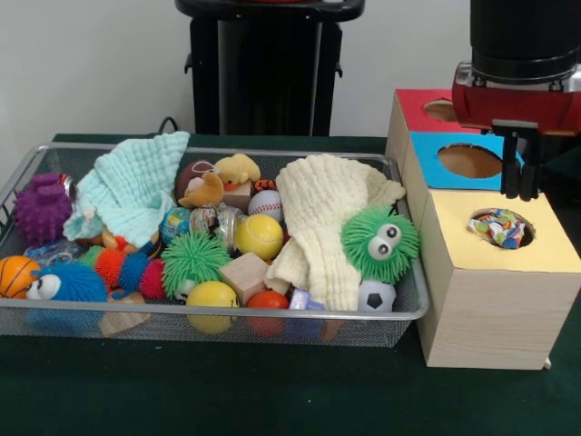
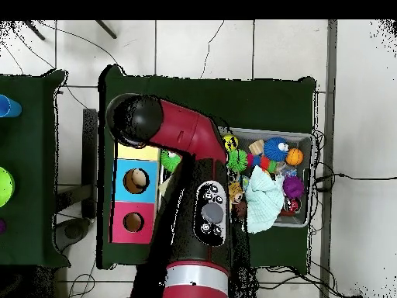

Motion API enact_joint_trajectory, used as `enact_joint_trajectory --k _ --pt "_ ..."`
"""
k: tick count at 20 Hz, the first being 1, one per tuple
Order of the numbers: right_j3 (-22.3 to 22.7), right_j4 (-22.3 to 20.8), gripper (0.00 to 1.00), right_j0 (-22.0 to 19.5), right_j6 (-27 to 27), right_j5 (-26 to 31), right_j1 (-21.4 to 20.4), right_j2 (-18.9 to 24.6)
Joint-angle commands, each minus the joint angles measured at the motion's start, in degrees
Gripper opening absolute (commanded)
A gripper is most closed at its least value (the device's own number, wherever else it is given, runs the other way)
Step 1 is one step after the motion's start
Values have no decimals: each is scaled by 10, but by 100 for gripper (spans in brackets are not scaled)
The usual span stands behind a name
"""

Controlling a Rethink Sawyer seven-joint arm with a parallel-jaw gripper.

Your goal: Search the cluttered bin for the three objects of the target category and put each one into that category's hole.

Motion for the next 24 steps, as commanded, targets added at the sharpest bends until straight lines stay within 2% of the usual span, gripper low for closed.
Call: enact_joint_trajectory --k 1,5,9,16,24 --pt "55 -19 0 19 107 95 41 31" --pt "55 -15 0 26 114 87 48 28" --pt "50 -12 0 31 122 101 56 25" --pt "45 -16 0 36 124 73 73 10" --pt "44 -22 0 36 121 70 70 -3"
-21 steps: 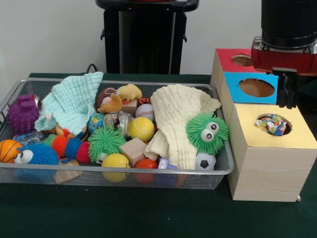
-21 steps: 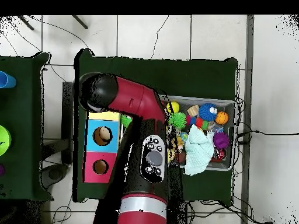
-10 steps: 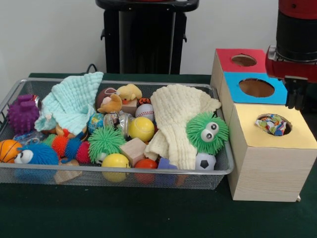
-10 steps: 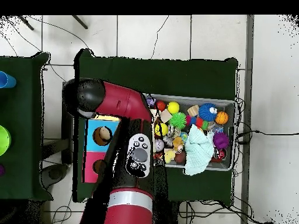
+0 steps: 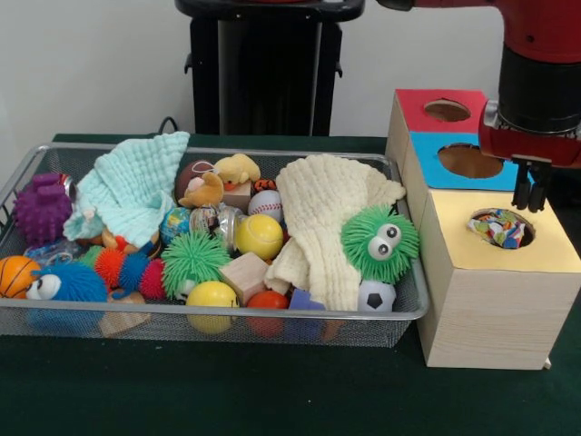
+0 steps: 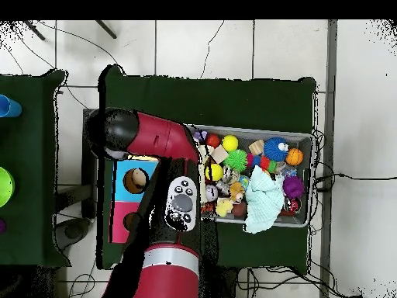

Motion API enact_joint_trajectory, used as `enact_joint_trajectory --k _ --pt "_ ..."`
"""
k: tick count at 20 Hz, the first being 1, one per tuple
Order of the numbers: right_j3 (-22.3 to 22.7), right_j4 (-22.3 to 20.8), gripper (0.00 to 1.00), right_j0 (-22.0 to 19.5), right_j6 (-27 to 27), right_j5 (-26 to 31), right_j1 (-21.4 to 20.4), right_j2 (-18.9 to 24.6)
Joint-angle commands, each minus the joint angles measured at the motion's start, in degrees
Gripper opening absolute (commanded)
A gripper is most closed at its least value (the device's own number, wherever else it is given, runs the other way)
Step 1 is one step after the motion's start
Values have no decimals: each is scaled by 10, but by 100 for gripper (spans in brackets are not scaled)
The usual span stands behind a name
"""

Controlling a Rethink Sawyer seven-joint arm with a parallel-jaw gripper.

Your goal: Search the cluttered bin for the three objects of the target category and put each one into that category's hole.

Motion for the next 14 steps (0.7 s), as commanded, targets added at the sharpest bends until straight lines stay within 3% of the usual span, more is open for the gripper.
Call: enact_joint_trajectory --k 1,14 --pt "44 -16 0 -5 122 29 18 0" --pt "39 -17 0 1 128 -2 54 -10"
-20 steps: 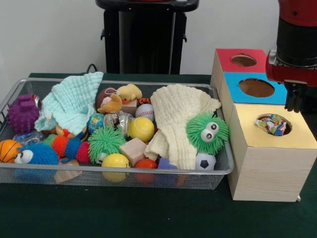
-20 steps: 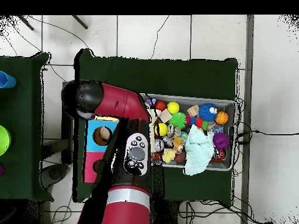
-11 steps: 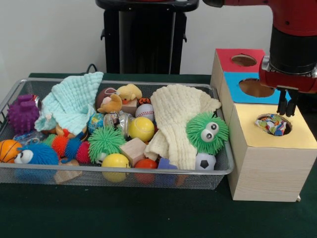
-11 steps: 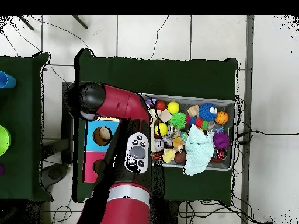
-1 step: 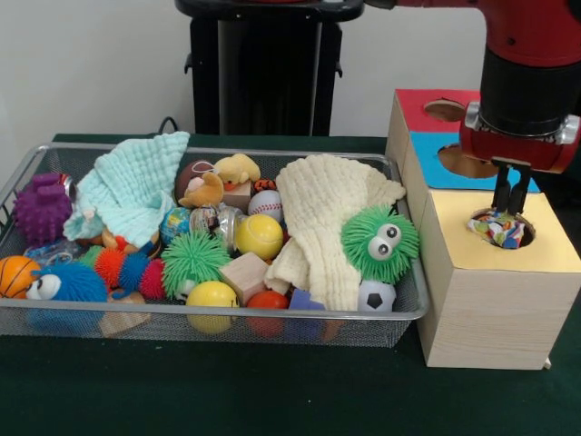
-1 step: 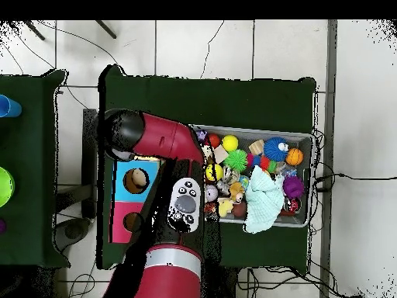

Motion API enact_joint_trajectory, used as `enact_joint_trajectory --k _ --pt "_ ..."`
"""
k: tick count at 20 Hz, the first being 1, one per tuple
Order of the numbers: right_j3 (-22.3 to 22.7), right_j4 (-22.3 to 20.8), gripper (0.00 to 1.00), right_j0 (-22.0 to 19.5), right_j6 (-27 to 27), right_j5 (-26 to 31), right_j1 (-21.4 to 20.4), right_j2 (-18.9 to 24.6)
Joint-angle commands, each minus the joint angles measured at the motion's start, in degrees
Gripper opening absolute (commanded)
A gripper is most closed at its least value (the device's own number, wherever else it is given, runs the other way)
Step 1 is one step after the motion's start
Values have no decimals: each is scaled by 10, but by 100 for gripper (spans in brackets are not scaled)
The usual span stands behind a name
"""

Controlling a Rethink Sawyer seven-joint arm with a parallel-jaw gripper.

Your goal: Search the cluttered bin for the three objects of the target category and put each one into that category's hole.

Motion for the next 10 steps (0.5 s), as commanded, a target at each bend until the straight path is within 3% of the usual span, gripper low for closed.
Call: enact_joint_trajectory --k 1,10 --pt "40 -12 0 0 128 -8 50 13" --pt "38 -6 0 3 128 -44 70 13"
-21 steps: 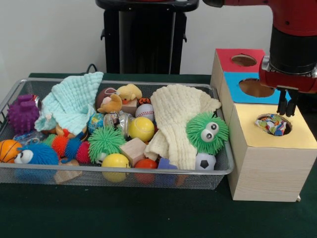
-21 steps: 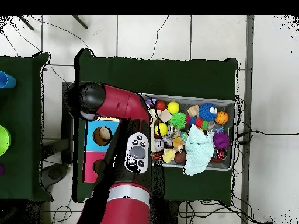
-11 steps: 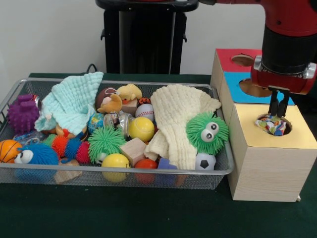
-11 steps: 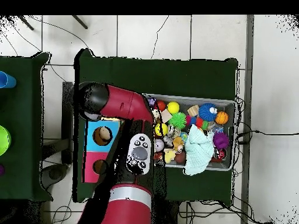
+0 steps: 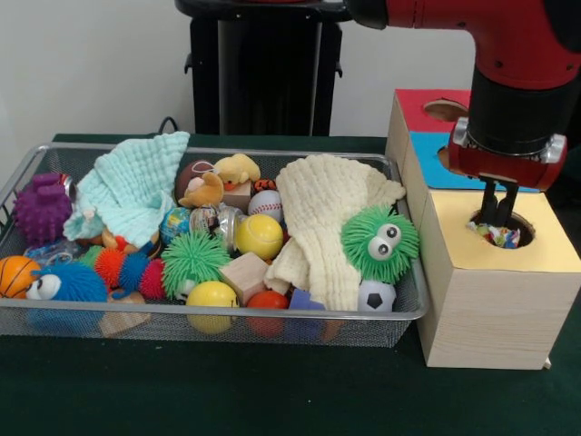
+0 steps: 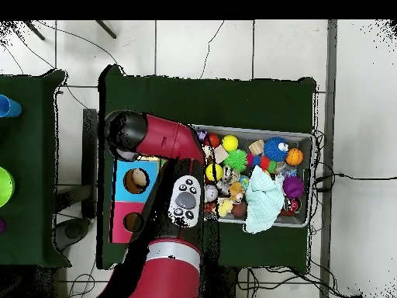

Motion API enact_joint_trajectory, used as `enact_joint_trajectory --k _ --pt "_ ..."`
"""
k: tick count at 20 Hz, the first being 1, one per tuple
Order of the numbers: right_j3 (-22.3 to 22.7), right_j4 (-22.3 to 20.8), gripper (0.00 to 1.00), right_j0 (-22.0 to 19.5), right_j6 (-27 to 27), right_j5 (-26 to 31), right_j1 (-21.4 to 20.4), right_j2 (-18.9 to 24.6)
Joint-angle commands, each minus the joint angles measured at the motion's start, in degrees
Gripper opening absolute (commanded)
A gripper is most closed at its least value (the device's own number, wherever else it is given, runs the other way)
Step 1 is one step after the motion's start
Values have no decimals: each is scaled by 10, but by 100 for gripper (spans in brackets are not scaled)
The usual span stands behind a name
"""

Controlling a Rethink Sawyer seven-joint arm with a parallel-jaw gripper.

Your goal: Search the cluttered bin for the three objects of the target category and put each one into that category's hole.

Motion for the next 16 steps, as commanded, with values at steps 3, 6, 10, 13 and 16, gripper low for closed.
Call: enact_joint_trajectory --k 3,6,10,13,16 --pt "42 -3 0 0 128 -45 57 24" --pt "40 1 0 -2 127 -57 63 28" --pt "39 5 0 -4 125 -70 70 31" --pt "37 6 0 -4 124 -64 69 29" --pt "41 8 0 -4 123 -55 63 29"
